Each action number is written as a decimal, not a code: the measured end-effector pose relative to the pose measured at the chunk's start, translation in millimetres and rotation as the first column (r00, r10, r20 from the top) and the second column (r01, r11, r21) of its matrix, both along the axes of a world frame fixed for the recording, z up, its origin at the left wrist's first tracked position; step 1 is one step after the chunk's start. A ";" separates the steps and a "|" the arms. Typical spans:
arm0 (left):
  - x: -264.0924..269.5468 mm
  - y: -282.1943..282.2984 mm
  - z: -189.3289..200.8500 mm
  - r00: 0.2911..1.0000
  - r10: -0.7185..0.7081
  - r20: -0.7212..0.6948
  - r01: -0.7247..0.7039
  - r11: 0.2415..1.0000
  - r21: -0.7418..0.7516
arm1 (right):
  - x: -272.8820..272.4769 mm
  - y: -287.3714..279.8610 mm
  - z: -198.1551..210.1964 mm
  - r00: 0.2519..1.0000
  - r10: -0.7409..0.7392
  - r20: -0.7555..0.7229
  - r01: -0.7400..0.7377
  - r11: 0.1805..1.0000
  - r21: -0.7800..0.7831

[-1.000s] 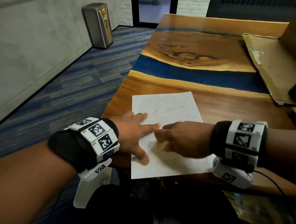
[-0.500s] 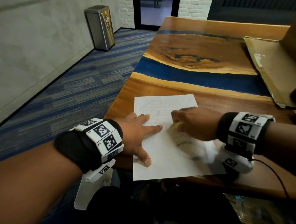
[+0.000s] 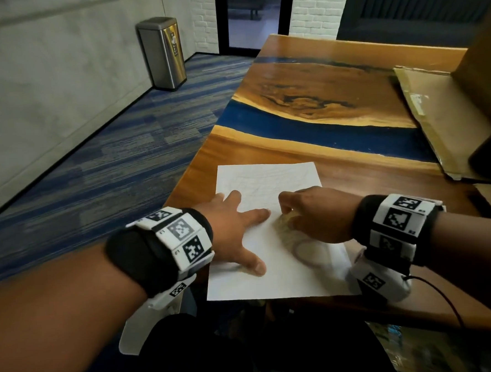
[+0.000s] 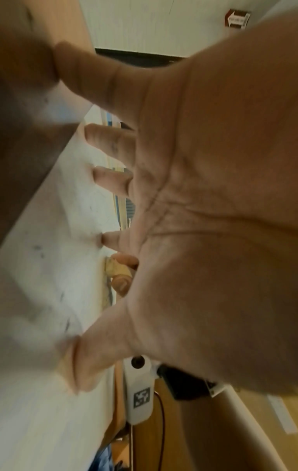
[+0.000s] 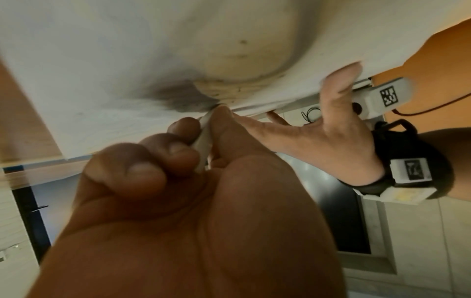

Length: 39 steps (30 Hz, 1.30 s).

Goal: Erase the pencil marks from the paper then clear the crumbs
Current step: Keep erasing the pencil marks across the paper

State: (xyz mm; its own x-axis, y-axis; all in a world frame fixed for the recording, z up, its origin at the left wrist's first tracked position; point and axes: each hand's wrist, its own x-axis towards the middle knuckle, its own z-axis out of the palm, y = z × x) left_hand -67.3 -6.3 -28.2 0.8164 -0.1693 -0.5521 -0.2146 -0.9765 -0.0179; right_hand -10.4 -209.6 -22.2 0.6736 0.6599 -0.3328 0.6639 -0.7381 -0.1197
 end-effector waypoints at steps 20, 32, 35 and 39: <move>0.3 -4.7 5.4 0.999 -0.050 0.000 0.050 0.994 0.100 | 1.4 -4.5 0.6 0.998 -0.001 0.068 -0.001 0.999 0.041; 5.2 -9.0 9.3 0.999 -0.036 -0.028 0.038 0.994 0.099 | -14.0 -3.6 0.7 0.994 0.113 -0.001 -0.113 0.992 0.056; 7.1 -11.2 11.3 0.998 -0.041 -0.042 0.045 0.994 0.095 | -28.3 -1.1 -2.4 0.970 0.215 -0.116 -0.209 0.976 0.063; 6.9 -13.0 12.5 0.999 -0.025 -0.048 0.030 0.994 0.108 | 7.9 -16.0 -0.1 0.997 -0.001 0.077 -0.001 1.000 0.019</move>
State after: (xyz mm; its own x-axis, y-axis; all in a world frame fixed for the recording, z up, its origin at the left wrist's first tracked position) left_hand -60.3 -19.3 -15.6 0.7850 -0.1284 -0.6060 -0.2445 -0.9631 -0.1127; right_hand -2.5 -225.6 -22.3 0.6969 0.6655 -0.2672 0.6717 -0.7363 -0.0822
